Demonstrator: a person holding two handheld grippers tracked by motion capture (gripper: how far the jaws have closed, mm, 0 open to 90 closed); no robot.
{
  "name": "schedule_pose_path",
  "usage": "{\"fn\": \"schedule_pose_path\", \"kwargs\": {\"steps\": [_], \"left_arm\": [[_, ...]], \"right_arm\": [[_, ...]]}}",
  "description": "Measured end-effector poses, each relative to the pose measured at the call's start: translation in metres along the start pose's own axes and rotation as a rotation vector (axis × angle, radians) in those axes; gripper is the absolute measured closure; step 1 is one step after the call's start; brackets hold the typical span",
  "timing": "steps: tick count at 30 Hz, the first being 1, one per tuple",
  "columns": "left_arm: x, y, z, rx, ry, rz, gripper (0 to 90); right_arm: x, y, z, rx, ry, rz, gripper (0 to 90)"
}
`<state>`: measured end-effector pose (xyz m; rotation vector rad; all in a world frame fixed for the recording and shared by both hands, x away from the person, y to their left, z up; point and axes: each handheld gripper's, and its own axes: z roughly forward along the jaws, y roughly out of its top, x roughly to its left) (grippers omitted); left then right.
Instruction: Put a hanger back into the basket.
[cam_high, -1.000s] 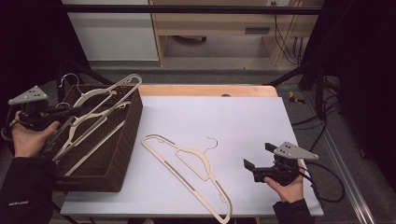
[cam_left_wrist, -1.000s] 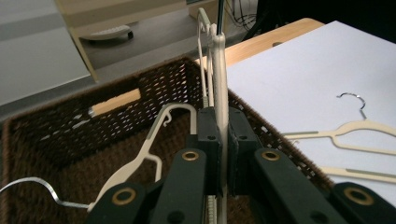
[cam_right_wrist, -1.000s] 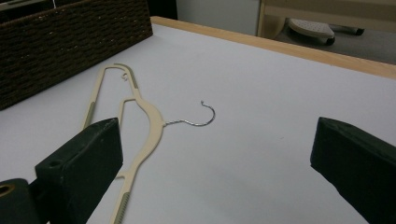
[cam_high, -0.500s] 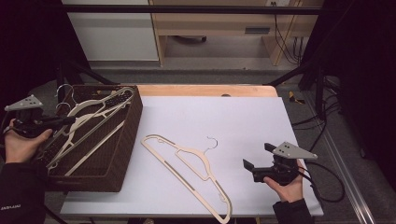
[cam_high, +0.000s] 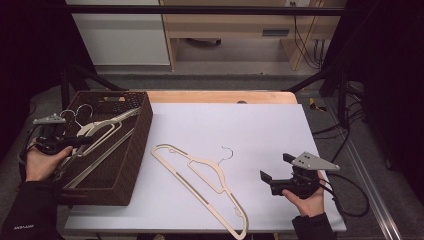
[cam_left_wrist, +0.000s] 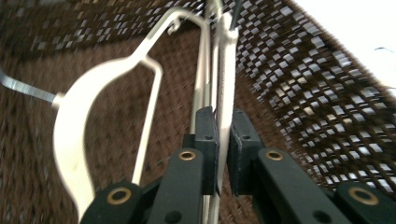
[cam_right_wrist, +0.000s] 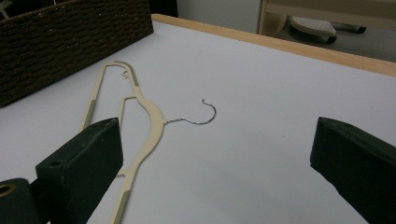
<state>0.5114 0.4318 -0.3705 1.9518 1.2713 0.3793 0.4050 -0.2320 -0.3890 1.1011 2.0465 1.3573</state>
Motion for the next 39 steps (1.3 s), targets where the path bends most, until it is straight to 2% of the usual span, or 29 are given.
{"fn": "schedule_pose_path", "kwargs": {"steps": [3, 5, 6, 9, 11, 16, 23, 28, 31, 34, 39], "left_arm": [[0.004, -0.005, 0.0, 0.014, 0.033, -0.021, 79.8], [0.005, -0.006, -0.004, -0.003, 0.056, -0.027, 77.2], [0.005, -0.006, -0.008, -0.028, 0.084, -0.031, 74.7], [0.001, -0.006, -0.018, -0.061, 0.126, -0.045, 65.1], [-0.003, -0.006, -0.024, -0.096, 0.123, -0.045, 61.4], [-0.024, -0.003, -0.039, -0.165, 0.12, 0.016, 50.9], [-0.067, 0.002, -0.045, -0.308, 0.038, 0.099, 28.8], [-0.102, 0.005, -0.038, -0.363, -0.043, 0.148, 18.6], [-0.124, 0.005, -0.033, -0.373, -0.079, 0.186, 15.4], [-0.144, 0.006, -0.026, -0.371, -0.115, 0.208, 10.6], [-0.172, 0.002, -0.014, -0.359, -0.162, 0.247, 8.9]], "right_arm": [[0.0, 0.0, 0.001, 0.006, 0.005, 0.0, 2.8], [0.001, 0.0, 0.003, 0.003, 0.005, 0.006, 2.9], [0.0, 0.0, 0.003, 0.007, 0.007, 0.0, 2.9], [0.001, 0.0, 0.005, 0.009, 0.01, 0.004, 2.9], [0.002, 0.001, 0.006, 0.009, 0.013, -0.001, 2.9], [0.002, 0.002, 0.006, 0.004, 0.015, -0.001, 3.0], [0.002, 0.002, 0.006, -0.001, 0.021, 0.001, 3.3], [0.003, 0.002, 0.008, 0.005, 0.014, 0.008, 3.6], [0.004, 0.002, 0.008, 0.004, 0.018, 0.009, 4.3], [0.004, 0.002, 0.008, -0.001, 0.025, 0.016, 4.9], [0.005, 0.002, 0.009, -0.001, 0.019, 0.02, 4.9]]}}
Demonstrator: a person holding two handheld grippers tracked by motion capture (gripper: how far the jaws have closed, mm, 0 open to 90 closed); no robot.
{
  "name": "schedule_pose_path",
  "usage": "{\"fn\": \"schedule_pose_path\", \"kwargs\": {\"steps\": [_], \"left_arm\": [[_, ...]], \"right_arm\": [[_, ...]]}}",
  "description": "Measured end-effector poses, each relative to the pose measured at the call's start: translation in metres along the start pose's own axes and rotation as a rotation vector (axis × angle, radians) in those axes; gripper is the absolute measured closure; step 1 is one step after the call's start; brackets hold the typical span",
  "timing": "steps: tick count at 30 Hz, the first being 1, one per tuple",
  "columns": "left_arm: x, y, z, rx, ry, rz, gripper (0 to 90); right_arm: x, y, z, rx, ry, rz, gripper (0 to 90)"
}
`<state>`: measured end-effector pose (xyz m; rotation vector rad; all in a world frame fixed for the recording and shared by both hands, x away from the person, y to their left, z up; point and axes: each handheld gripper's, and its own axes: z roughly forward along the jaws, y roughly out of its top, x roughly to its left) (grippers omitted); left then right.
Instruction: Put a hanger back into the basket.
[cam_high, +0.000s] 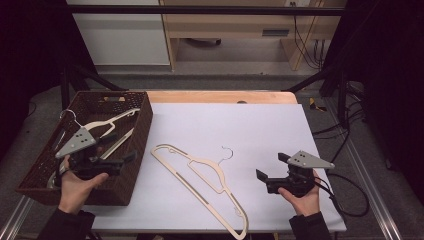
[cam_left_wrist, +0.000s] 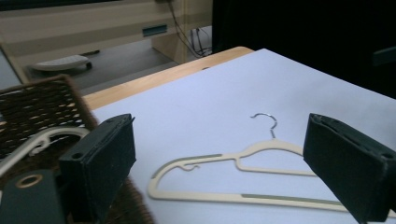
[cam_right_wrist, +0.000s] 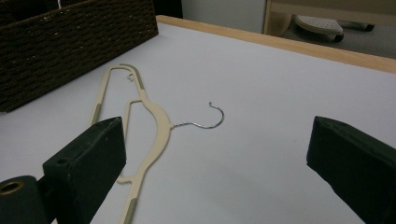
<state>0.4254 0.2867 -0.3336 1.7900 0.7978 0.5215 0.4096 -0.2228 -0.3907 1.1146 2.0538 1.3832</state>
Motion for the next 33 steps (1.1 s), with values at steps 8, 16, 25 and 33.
{"fn": "schedule_pose_path", "kwargs": {"steps": [8, 16, 25, 33], "left_arm": [[-0.029, -0.008, 0.018, 0.017, -0.068, 0.022, 8.8], [-0.052, -0.028, 0.05, 0.095, -0.129, 0.063, 8.8], [-0.059, -0.046, 0.071, 0.153, -0.154, 0.053, 8.2], [-0.059, -0.054, 0.079, 0.178, -0.149, 0.053, 7.3]], "right_arm": [[0.006, -0.003, 0.007, 0.037, 0.016, 0.001, 5.8], [0.018, -0.004, 0.018, 0.079, 0.039, -0.027, 7.5], [0.036, -0.013, 0.037, 0.161, 0.047, -0.065, 10.1], [0.053, -0.029, 0.06, 0.291, 0.097, -0.098, 27.1]]}}
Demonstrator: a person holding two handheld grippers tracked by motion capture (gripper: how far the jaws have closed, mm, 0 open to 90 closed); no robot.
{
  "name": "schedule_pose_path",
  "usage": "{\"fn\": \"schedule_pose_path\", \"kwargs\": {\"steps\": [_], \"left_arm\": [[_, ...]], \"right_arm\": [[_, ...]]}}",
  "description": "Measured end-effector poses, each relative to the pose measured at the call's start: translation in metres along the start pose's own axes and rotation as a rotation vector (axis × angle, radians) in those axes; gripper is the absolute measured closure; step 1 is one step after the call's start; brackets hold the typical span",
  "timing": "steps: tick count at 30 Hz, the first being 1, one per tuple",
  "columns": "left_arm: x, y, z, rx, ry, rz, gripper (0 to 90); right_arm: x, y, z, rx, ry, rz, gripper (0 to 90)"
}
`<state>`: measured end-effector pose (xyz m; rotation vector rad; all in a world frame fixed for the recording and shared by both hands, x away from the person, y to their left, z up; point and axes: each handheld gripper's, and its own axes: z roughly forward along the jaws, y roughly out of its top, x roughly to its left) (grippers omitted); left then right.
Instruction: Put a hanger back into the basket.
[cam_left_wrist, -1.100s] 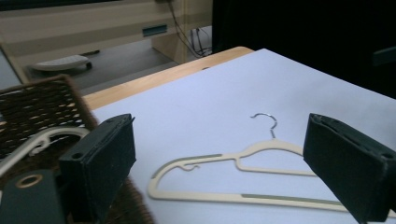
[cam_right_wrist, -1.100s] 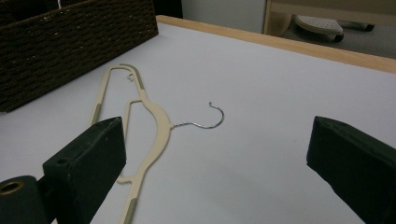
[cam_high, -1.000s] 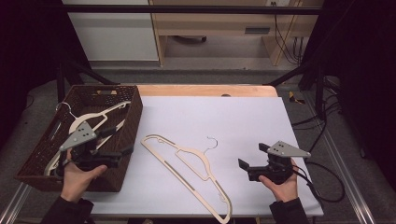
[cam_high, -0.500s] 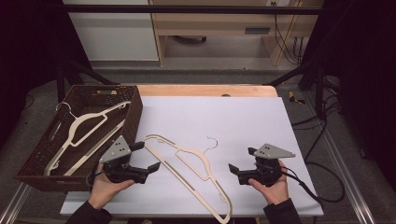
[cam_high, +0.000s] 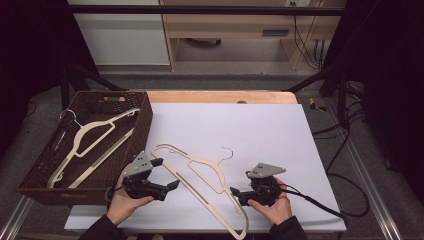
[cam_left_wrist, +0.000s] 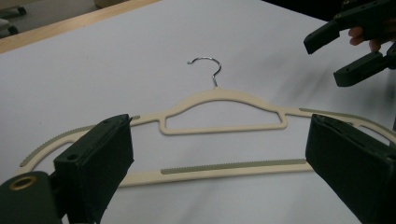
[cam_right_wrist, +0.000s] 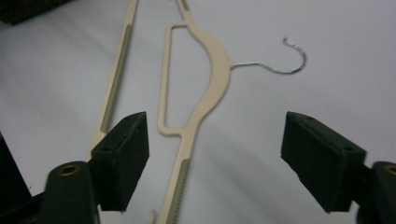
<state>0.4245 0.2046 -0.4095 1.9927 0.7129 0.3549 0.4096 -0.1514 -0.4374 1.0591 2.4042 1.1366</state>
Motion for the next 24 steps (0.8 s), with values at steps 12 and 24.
{"fn": "schedule_pose_path", "kwargs": {"steps": [12, 24], "left_arm": [[0.002, -0.006, 0.006, 0.034, 0.009, -0.005, 7.9], [0.003, -0.007, 0.008, 0.048, 0.023, -0.003, 9.0]], "right_arm": [[0.013, -0.013, 0.031, 0.174, -0.002, -0.015, 55.4], [0.023, -0.012, 0.033, 0.238, -0.026, -0.038, 73.6]]}}
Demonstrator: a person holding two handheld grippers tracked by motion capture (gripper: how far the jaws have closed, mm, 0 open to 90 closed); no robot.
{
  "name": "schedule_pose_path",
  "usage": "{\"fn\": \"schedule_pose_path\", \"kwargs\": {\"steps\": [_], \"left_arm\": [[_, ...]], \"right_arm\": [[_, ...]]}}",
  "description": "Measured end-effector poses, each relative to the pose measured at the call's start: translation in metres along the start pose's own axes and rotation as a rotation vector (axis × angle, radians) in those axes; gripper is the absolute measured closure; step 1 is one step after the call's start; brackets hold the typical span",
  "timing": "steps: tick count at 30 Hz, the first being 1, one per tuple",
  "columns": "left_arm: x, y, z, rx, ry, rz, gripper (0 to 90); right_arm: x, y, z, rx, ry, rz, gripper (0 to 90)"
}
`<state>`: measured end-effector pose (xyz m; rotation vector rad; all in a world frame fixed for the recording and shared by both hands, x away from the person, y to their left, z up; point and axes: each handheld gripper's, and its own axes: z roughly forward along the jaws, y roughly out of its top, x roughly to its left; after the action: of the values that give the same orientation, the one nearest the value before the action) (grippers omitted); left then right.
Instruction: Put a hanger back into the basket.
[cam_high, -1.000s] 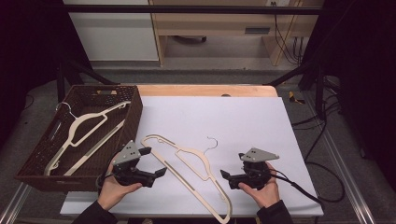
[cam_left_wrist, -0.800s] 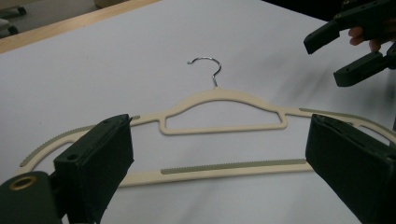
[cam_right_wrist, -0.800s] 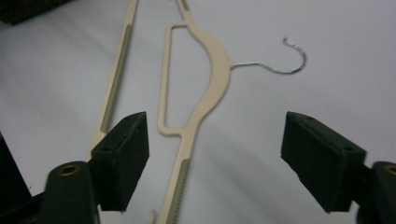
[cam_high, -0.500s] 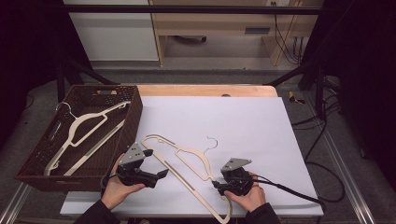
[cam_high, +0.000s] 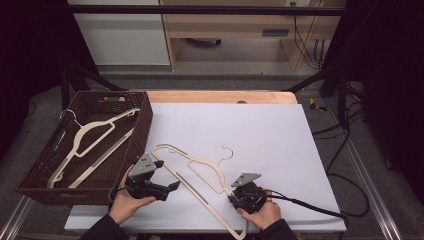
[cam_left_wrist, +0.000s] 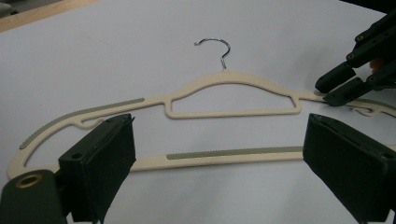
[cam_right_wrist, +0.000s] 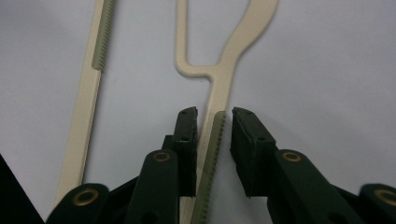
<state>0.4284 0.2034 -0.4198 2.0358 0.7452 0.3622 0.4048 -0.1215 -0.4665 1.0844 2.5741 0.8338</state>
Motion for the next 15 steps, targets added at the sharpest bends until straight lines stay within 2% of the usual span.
{"fn": "schedule_pose_path", "kwargs": {"steps": [2, 3, 4, 11, 12, 15], "left_arm": [[0.0, 0.0, 0.0, 0.003, -0.001, -0.003, 9.2], [0.0, 0.0, 0.001, 0.001, 0.0, -0.006, 9.2], [0.001, 0.001, 0.001, 0.0, 0.0, -0.006, 9.5], [0.01, 0.01, 0.007, 0.014, -0.002, -0.025, 10.0], [0.01, 0.011, 0.008, 0.019, -0.001, -0.023, 10.0], [0.012, 0.017, 0.015, 0.04, -0.001, -0.013, 10.0]], "right_arm": [[0.001, 0.001, 0.001, 0.007, -0.007, 0.005, 75.6], [0.003, 0.002, 0.0, 0.023, -0.008, 0.034, 76.2], [0.002, 0.002, 0.0, 0.02, -0.005, 0.037, 76.8], [0.0, 0.006, 0.0, 0.034, 0.014, 0.153, 78.6], [-0.002, 0.005, -0.001, 0.038, 0.016, 0.144, 78.7], [-0.002, 0.006, -0.002, 0.042, 0.007, 0.157, 79.1]]}}
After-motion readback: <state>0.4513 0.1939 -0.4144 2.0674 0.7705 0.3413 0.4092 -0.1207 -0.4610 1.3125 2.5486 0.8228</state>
